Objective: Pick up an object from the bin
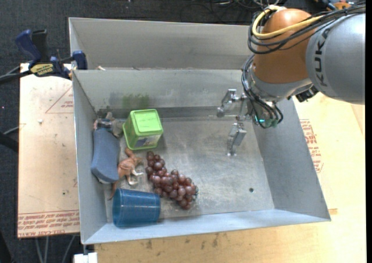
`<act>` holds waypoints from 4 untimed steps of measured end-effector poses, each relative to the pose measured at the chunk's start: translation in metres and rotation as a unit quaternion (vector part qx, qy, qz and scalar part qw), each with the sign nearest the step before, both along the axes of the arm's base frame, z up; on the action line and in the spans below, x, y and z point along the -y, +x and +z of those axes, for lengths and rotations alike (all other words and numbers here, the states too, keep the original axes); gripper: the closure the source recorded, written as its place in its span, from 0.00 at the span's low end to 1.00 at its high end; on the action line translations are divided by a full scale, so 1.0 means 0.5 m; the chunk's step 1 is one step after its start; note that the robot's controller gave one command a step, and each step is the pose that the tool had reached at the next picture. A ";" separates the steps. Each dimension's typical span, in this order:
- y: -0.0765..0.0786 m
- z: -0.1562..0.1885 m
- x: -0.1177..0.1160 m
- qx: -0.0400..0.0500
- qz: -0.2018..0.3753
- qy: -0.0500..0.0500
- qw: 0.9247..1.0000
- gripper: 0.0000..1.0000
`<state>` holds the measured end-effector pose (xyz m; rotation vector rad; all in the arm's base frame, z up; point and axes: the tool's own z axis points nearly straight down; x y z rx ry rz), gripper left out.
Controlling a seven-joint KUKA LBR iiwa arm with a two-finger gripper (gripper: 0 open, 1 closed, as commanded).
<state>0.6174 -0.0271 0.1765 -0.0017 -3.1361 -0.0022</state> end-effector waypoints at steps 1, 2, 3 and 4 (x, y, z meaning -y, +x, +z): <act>0.003 0.008 0.000 0.004 0.000 0.000 1.000 0.00; -0.009 -0.047 -0.065 0.007 -0.023 -0.002 1.000 0.00; -0.016 -0.072 -0.099 0.005 -0.028 -0.001 1.000 0.00; -0.025 -0.115 -0.169 0.002 -0.021 0.000 1.000 0.00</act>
Offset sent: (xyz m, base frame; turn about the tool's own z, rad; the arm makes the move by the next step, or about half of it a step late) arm -0.0157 0.0786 -0.0590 0.0803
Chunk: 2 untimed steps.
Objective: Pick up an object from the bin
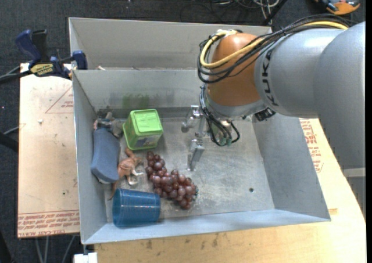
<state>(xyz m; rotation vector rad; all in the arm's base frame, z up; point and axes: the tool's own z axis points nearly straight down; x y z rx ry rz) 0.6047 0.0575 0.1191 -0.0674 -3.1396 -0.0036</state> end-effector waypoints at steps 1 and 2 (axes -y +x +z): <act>0.028 0.048 -0.050 0.000 0.023 -0.001 1.000 0.00; -0.053 0.076 -0.072 0.002 0.081 -0.001 0.997 0.00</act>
Offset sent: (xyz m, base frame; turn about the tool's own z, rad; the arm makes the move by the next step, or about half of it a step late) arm -0.0568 0.0427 0.0459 -0.2153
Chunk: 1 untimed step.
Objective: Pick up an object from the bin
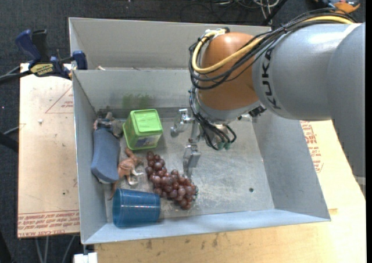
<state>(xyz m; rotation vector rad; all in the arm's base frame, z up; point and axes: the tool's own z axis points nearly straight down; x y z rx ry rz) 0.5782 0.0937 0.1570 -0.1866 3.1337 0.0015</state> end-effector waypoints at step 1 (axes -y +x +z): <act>0.039 -0.163 -0.100 0.005 0.039 0.001 0.999 1.00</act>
Offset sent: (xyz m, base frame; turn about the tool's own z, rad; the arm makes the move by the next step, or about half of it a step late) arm 0.0000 0.0000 0.0000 0.0000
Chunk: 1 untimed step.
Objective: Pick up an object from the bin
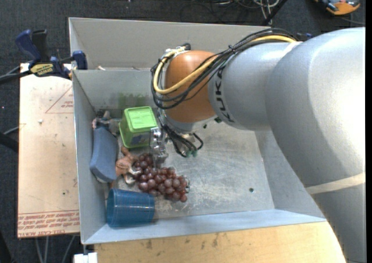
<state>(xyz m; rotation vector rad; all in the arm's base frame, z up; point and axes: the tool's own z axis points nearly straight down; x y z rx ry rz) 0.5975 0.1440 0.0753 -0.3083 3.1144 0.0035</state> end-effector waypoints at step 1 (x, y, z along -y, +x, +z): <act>0.000 0.000 0.000 0.000 0.000 0.000 1.000 1.00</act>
Offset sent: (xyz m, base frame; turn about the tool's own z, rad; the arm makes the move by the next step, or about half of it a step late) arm -0.0508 0.0278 0.1332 0.3276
